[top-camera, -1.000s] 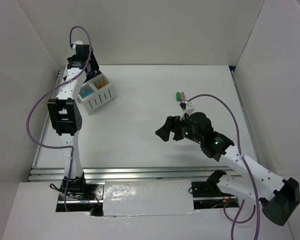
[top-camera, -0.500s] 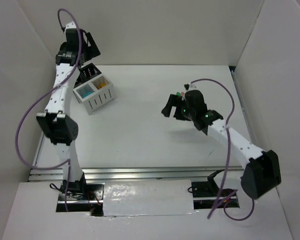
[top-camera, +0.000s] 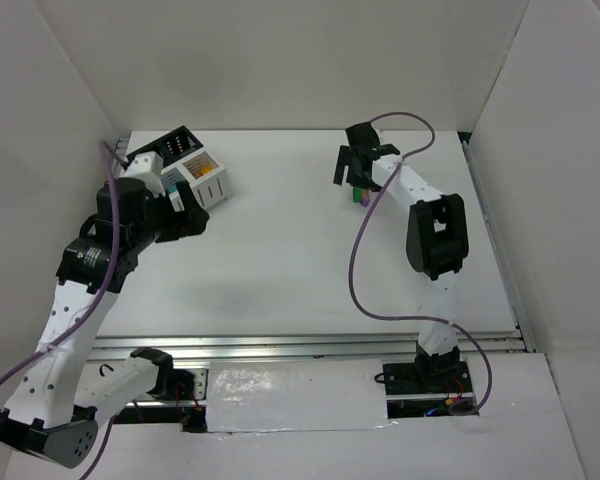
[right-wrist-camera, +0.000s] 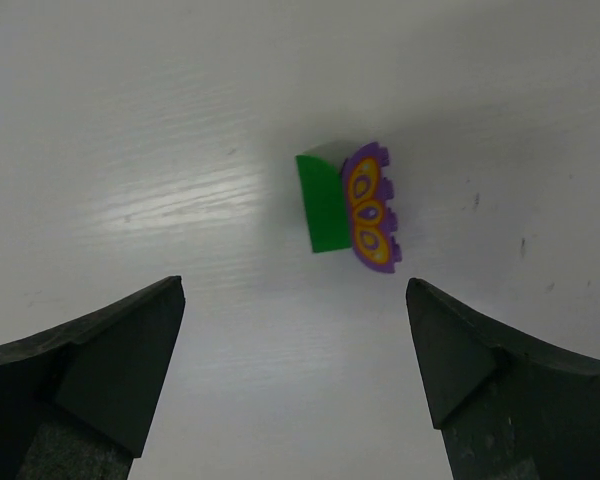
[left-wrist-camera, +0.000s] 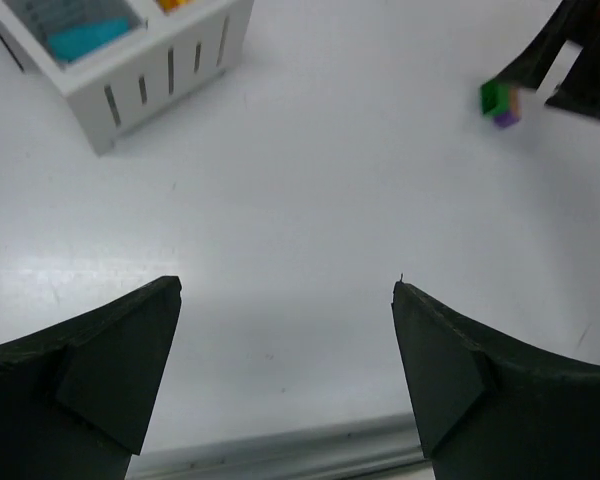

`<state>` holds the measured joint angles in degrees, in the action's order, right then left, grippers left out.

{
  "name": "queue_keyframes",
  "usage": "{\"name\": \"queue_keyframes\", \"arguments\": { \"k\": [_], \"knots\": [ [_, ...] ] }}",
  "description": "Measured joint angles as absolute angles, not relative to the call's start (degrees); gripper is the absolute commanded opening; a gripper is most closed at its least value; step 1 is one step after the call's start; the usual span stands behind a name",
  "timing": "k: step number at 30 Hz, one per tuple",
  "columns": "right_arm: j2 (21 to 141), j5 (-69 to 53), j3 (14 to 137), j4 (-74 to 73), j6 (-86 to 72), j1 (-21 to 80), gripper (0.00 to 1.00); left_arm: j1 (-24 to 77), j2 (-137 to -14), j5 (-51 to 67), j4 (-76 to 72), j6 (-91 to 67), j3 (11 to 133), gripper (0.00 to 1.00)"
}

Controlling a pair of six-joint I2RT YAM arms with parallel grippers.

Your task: Sort the legos into containers by color

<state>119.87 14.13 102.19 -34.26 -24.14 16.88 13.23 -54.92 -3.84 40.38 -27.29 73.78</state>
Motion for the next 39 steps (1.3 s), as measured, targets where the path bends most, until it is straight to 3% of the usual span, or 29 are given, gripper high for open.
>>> {"name": "queue_keyframes", "arguments": {
  "k": [6, 12, 15, 23, 25, 26, 27, 33, 39],
  "knots": [
    [124.64, 16.78, 105.12, -37.34, -20.23, 15.16, 0.96, 13.56, -50.57, -1.96, 43.48, -23.92, 63.2, 1.0],
    [128.66, 9.85, 111.83, -39.33, -15.77, 12.8, 0.89, 13.69, -46.72, 0.34, 42.39, -23.86, 55.86, 1.0],
    [132.4, 6.72, 115.92, -40.99, -13.63, 11.97, 0.72, 13.69, -47.64, 0.8, 41.47, -23.86, 54.59, 0.99],
    [140.03, 3.07, 123.42, -49.39, -12.51, 11.2, 0.62, 13.69, -48.56, 2.04, 38.7, -23.9, 52.82, 1.0],
    [140.84, 2.9, 124.73, -49.95, -12.51, 11.2, 0.44, 13.69, -48.56, 2.07, 38.46, -23.9, 52.82, 1.0],
    [140.84, 2.74, 124.75, -50.48, -12.34, 11.2, 0.3, 13.69, -48.56, 2.07, 38.39, -23.9, 52.82, 0.99],
    [140.81, 2.72, 124.75, -50.89, -12.84, 11.2, 0.0, 13.69, -48.56, 2.07, 38.3, -23.9, 52.82, 0.99],
    [138.12, 2.61, 120.01, -48.71, -12.86, 11.38, 0.0, 13.69, -48.93, 2.24, 37.54, -23.99, 52.82, 1.0],
    [116.14, 2.79, 92.16, -40.23, -14.24, 19.11, 0.0, 13.69, -48.64, 8.71, 34.0, -29.06, 52.82, 0.99]
  ]
}}
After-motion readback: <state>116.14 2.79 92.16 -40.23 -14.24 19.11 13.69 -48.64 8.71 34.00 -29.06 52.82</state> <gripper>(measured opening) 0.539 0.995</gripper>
